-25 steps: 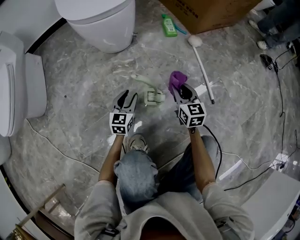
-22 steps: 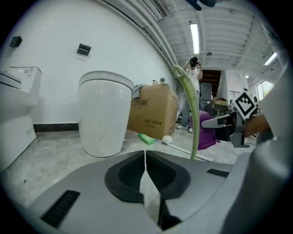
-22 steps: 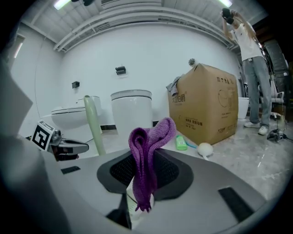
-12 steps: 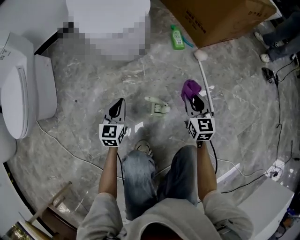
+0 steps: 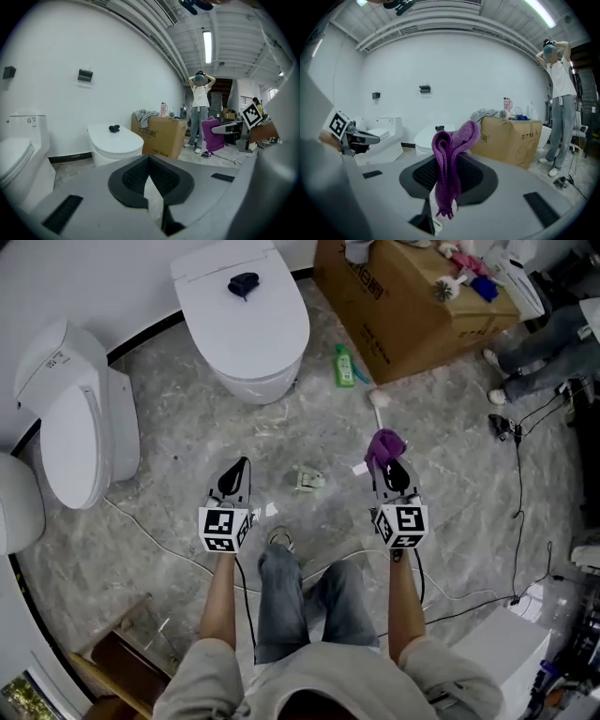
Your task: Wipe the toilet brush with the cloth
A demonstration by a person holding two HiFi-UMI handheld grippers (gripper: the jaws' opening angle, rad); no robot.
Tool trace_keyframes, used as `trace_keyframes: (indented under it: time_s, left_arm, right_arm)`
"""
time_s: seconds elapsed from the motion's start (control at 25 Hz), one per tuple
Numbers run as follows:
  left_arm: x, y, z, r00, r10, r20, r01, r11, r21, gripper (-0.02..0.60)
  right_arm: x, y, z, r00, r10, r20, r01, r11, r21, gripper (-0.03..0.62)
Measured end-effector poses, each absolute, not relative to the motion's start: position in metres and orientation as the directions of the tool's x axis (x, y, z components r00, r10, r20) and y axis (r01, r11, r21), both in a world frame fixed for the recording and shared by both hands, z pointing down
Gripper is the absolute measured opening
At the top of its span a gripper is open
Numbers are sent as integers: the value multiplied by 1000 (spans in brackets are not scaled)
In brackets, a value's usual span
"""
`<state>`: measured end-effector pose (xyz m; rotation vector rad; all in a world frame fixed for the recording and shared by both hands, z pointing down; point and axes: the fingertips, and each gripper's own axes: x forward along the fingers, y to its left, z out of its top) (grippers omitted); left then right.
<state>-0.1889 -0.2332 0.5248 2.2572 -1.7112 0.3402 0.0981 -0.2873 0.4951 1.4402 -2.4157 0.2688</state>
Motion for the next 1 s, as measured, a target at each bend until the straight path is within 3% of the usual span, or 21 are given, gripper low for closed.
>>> trace_keyframes:
  time_s: [0.48,1.0]
  left_arm:
    - [-168,-212,296,258,-910,324,-966,-236,105,18]
    - [-121,-162,157,261,-936,235,-965,-252,67,18]
  right_arm:
    - [111,-252,276,-431,-831,351,-886,463,9,112]
    - [160,-189,141,-424,-876,231,-895,444,41,112]
